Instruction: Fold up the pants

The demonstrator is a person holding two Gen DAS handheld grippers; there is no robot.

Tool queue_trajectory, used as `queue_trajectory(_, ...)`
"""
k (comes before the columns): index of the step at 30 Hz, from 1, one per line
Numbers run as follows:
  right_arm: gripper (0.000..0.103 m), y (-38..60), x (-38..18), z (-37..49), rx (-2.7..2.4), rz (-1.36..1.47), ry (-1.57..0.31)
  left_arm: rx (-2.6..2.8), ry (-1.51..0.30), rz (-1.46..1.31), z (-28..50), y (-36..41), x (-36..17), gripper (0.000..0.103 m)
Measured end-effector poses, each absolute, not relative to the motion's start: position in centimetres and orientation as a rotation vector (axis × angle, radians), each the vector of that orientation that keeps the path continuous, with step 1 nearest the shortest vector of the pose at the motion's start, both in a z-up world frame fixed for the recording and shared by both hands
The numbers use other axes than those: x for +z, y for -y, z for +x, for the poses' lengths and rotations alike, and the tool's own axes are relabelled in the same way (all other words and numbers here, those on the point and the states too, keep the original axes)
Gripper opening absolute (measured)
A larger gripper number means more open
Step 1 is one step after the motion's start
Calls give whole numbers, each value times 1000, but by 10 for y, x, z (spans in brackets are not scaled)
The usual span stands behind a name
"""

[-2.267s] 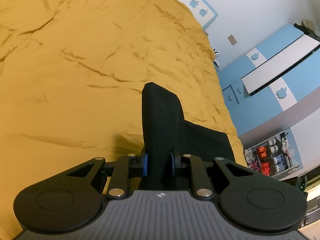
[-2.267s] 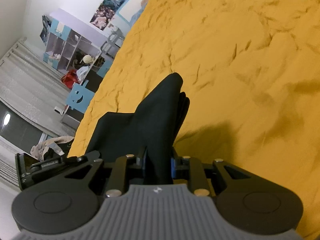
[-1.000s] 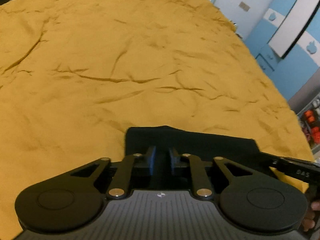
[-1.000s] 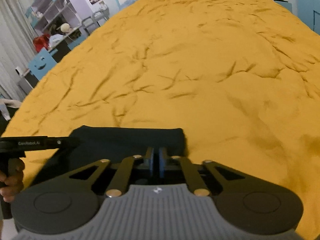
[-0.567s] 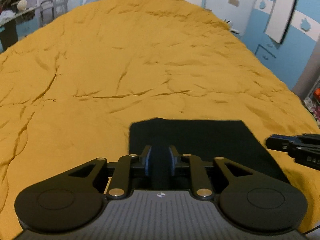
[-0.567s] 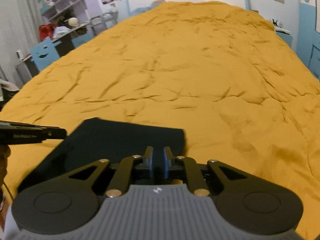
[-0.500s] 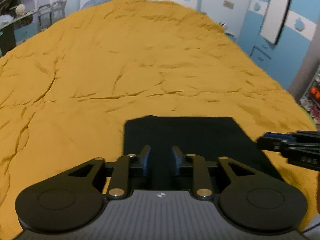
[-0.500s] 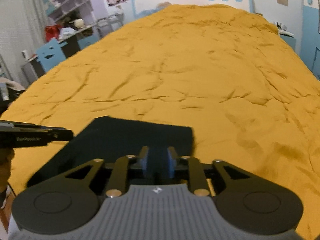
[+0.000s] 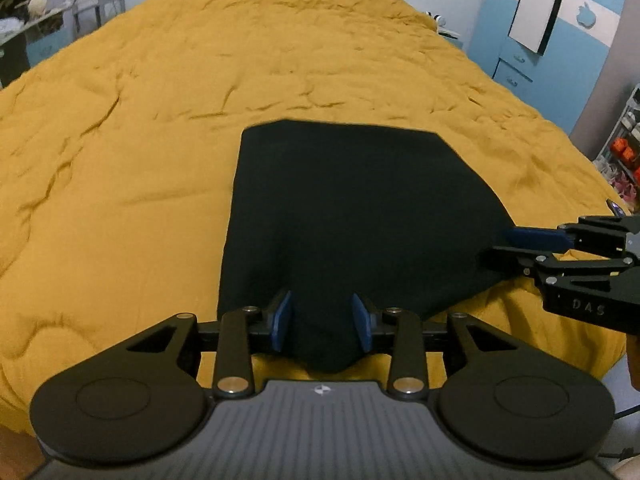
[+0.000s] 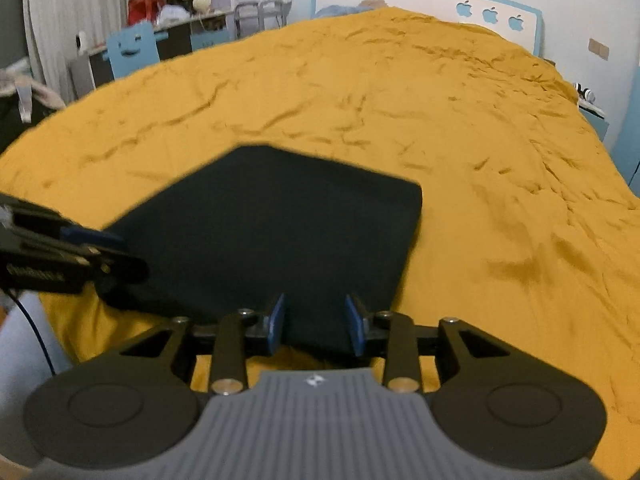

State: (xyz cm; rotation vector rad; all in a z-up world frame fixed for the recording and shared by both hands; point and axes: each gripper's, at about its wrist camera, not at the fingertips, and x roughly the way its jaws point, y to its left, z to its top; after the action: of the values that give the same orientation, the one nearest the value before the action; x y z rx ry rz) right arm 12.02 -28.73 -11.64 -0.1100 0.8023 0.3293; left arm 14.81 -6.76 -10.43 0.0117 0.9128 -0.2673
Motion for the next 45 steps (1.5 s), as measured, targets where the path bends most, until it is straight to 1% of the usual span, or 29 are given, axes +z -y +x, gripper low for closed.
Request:
queue_trajectory(5,34,288,-110,109,307,-123,-791,-273,-921,22,140,67,-100,42)
queue_trajectory(8,39,290,-99,98,302,-101,-779,-276,-894,30,131,68,-93,43)
queue_trajectory(11,44,292,-84,85,310,-61,-750,-265,-845,34,120,72,-79,48)
queue_trajectory(13,53,295,-71,76,309,-35,-716,-263,-787,32,114,75,-64,58)
queue_trajectory(14,56,297,-63,71,306,-21,-695,-259,-758,29,111,76,-58,61)
queue_trajectory(16,71,298,-48,59,297,4,-649,-249,-695,21,103,79,-42,69)
queue_trajectory(17,73,297,-41,53,294,11,-627,-239,-674,20,100,80,-35,73)
queue_trajectory(18,77,297,-34,48,288,16,-606,-225,-658,21,98,82,-30,81)
queue_trajectory(19,82,297,-28,43,281,18,-589,-207,-645,24,95,83,-23,86)
queue_trajectory(21,82,296,-18,32,265,16,-557,-173,-631,34,93,86,-15,89)
queue_trajectory(24,82,296,-7,22,247,47,-534,-125,-631,64,91,93,-11,89)
queue_trajectory(28,82,294,-5,10,242,67,-538,-105,-656,38,84,91,-13,90)
queue_trajectory(37,82,280,-34,3,249,91,-684,-66,-731,41,66,83,-35,90)
queue_trajectory(45,82,275,-57,-1,233,93,-773,-69,-788,62,58,86,-54,90)
